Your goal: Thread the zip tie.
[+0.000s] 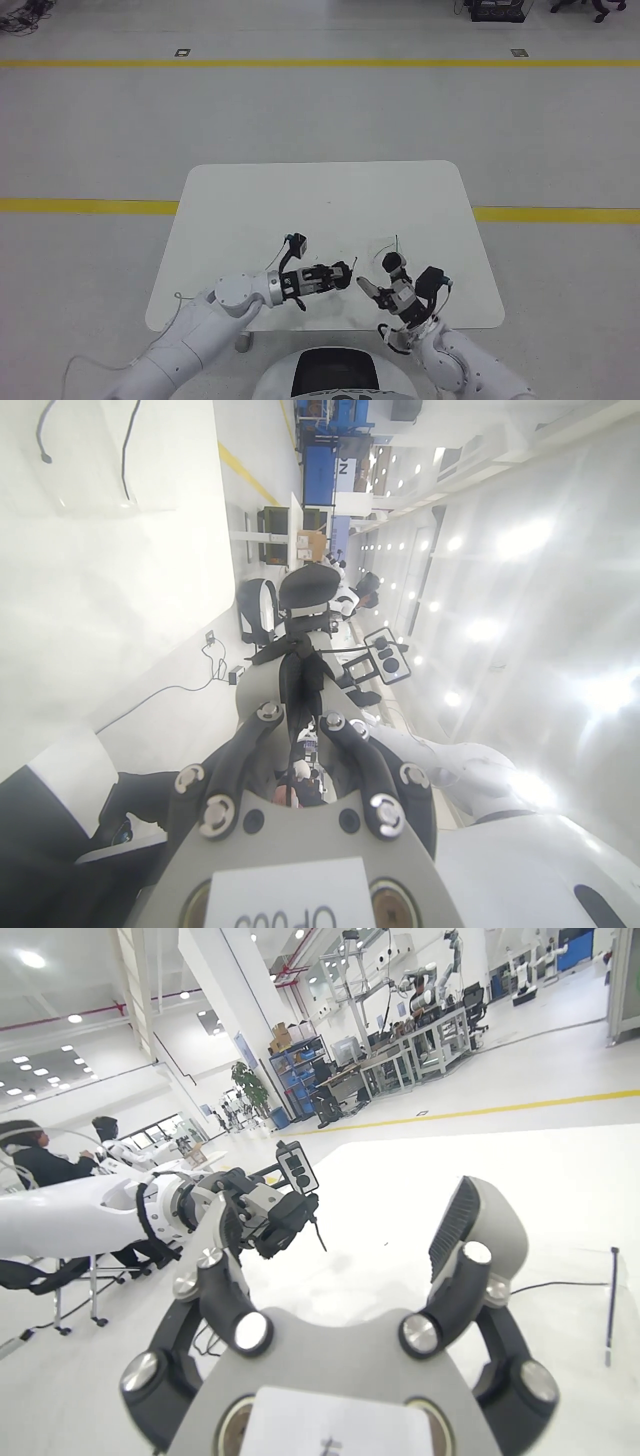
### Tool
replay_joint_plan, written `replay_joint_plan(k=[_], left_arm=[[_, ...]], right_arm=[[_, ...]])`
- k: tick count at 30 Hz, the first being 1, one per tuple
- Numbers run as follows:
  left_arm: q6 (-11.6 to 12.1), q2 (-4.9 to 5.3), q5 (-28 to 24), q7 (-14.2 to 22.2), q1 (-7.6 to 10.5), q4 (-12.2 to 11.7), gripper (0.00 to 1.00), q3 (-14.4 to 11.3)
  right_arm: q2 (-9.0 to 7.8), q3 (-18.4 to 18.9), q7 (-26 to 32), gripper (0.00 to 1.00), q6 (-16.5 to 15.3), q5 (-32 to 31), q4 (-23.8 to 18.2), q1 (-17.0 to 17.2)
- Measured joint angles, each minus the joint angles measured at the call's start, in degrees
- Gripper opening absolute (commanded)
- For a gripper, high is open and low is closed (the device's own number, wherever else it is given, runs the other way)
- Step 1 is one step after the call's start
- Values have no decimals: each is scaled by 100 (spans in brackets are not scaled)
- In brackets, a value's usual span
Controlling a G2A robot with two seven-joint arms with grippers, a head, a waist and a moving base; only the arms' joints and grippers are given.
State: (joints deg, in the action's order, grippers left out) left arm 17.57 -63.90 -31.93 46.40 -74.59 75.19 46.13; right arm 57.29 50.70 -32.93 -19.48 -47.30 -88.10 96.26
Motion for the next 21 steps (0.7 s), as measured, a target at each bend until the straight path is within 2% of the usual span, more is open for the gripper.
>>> replay_joint_plan(k=[4,8,14,21], left_arm=[[180,76,-384,516,-54,-111,0,238],[193,122,-637,901,-103,-149,0,427],[191,152,-743,1168,-186,-140,0,629],[191,150,-810,1391,-237,-129,0,765]], right_arm=[[-382,-245,666,100,0,705,-347,-178],[-851,-567,1258,100,0,1541,-696,-472],[-1423,-1077,1529,100,0,2397,-1038,-889],[-1877,-1723,1796,100,0,3168,-1324,-1375]])
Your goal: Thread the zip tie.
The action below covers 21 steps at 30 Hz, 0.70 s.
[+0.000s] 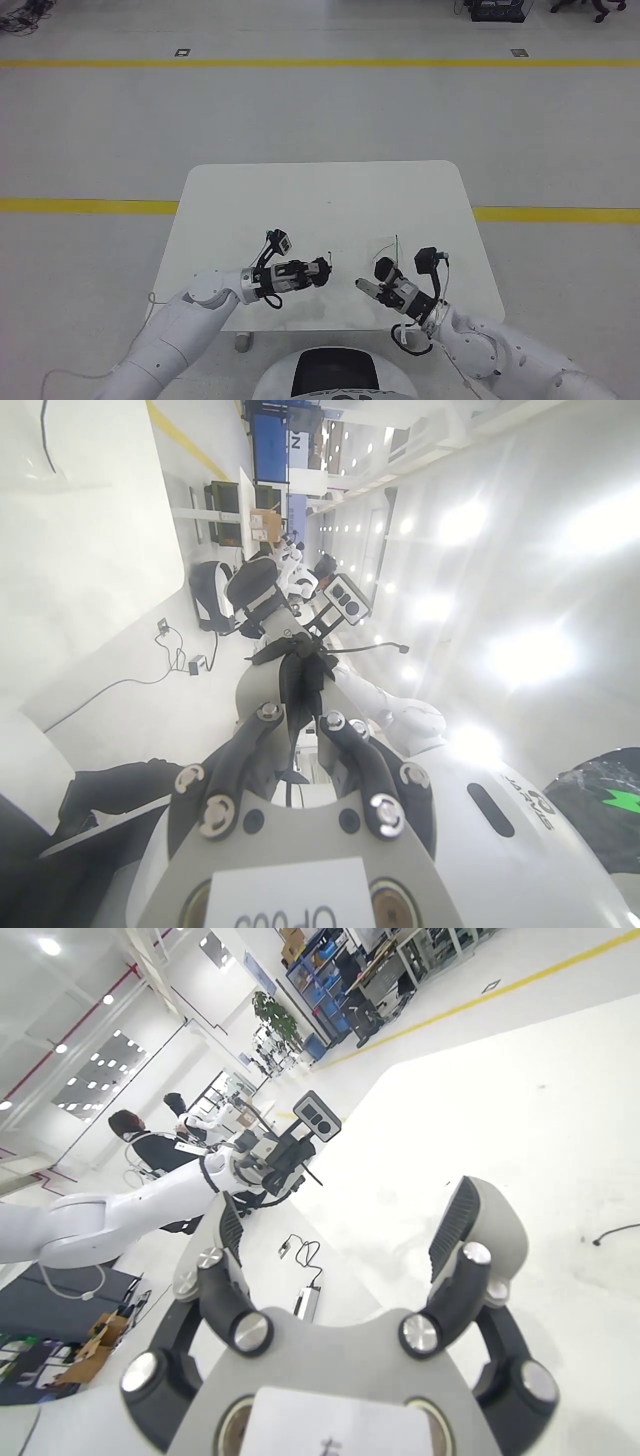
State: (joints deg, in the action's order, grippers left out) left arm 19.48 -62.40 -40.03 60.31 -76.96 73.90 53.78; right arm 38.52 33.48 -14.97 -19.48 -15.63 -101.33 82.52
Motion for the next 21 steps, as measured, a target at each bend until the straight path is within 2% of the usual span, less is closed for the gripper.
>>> replay_joint_plan(k=[5,8,16,21], left_arm=[[0,-20,-13,118,0,-21,0,31],[0,-34,-16,159,1,-38,0,47],[0,-67,-11,263,3,-95,0,84],[0,-89,105,280,27,-102,0,44]], right_arm=[[-191,-396,196,100,0,430,-8,-340],[-250,-574,212,100,0,594,81,-508],[-299,-941,354,100,0,941,123,-826],[-299,-978,435,100,0,1024,93,-873]])
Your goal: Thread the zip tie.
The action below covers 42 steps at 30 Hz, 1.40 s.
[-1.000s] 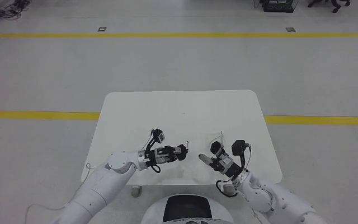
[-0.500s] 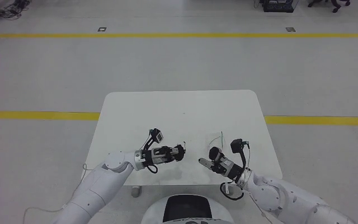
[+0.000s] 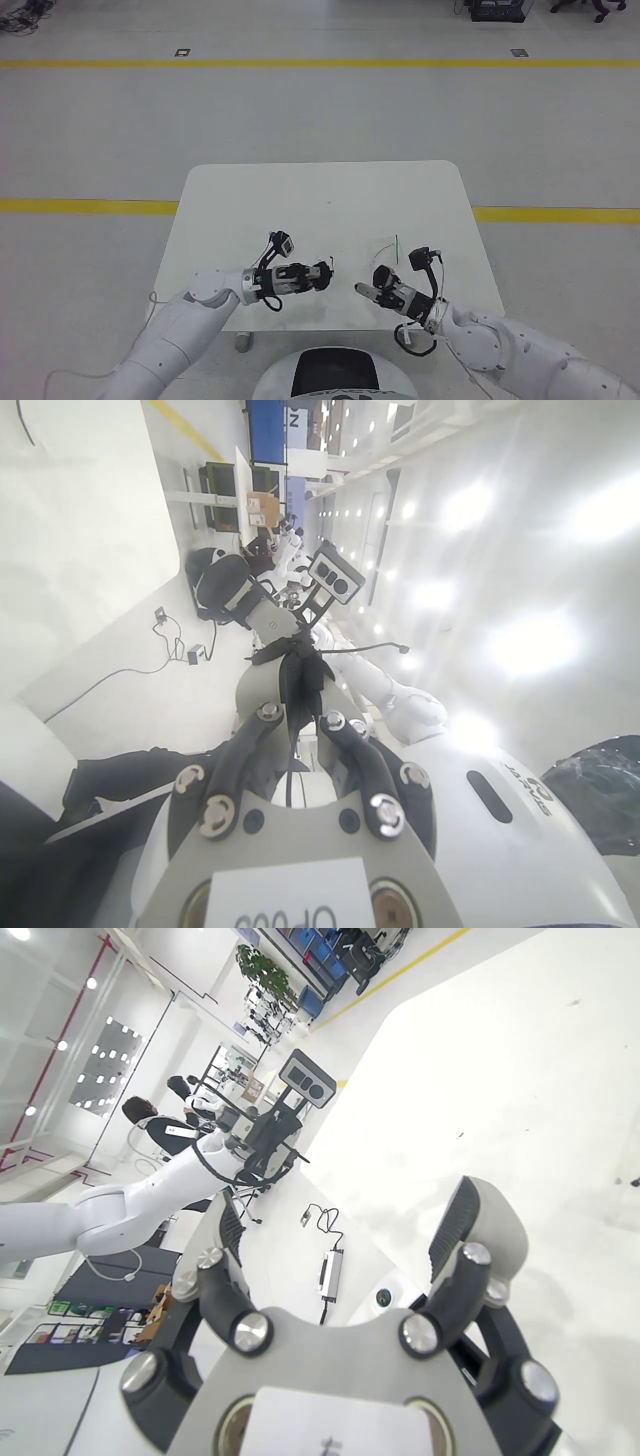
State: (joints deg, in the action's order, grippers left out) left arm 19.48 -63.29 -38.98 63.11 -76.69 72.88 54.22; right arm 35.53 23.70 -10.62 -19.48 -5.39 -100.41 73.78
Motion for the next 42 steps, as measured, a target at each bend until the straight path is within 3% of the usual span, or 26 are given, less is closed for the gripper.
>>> replay_joint_plan(k=[5,9,12,19,28,35,42], left_arm=[[0,1,-4,-2,-1,1,0,1],[-45,-3,56,-107,-15,85,0,-39],[-55,12,95,-125,-49,177,0,-46],[1,58,47,-44,-139,241,0,13],[0,85,3,-5,-164,295,0,13],[0,67,-75,62,-110,231,0,-72],[0,66,45,25,-52,179,0,-102]], right_arm=[[5,2,15,100,0,10,-16,6],[52,143,528,100,0,389,-4,-71],[63,312,1306,100,0,969,-91,-179],[124,860,3321,100,0,2205,190,-287],[451,1690,4796,100,0,3045,509,156],[892,2238,5716,100,0,3452,849,519],[906,2258,5757,100,0,3477,860,525]])
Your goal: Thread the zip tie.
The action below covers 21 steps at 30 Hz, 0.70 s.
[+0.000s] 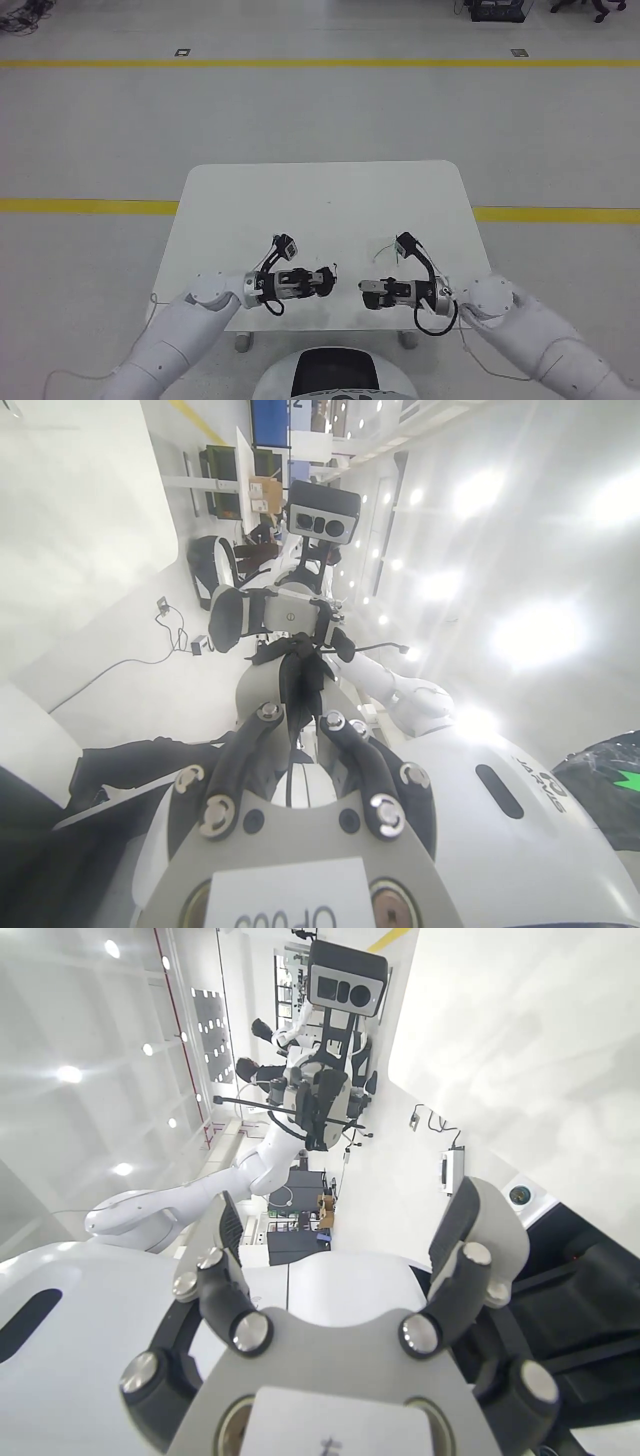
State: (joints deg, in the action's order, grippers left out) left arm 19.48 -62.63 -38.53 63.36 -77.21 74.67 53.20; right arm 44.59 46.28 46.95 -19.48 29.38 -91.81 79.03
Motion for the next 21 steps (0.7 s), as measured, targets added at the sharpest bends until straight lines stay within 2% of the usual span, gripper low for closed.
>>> replay_joint_plan(k=[4,7,11,14,18,21], left_arm=[[-33,-11,-70,-24,-18,25,0,-24],[-30,-57,-383,62,-4,-5,0,-141],[2,-150,-787,438,76,-92,0,-313],[0,-231,-1002,661,119,-181,0,-371],[0,-357,-1127,856,217,-383,0,-486],[0,-387,-1030,799,261,-445,0,-520]], right_arm=[[10,-2,-33,100,0,25,-3,17],[94,4,6,100,0,521,220,52],[308,68,656,100,0,1654,758,0],[503,85,967,100,0,2125,1093,-20],[762,95,1293,100,0,2390,1437,-77],[789,100,1338,100,0,2377,1468,-90]])
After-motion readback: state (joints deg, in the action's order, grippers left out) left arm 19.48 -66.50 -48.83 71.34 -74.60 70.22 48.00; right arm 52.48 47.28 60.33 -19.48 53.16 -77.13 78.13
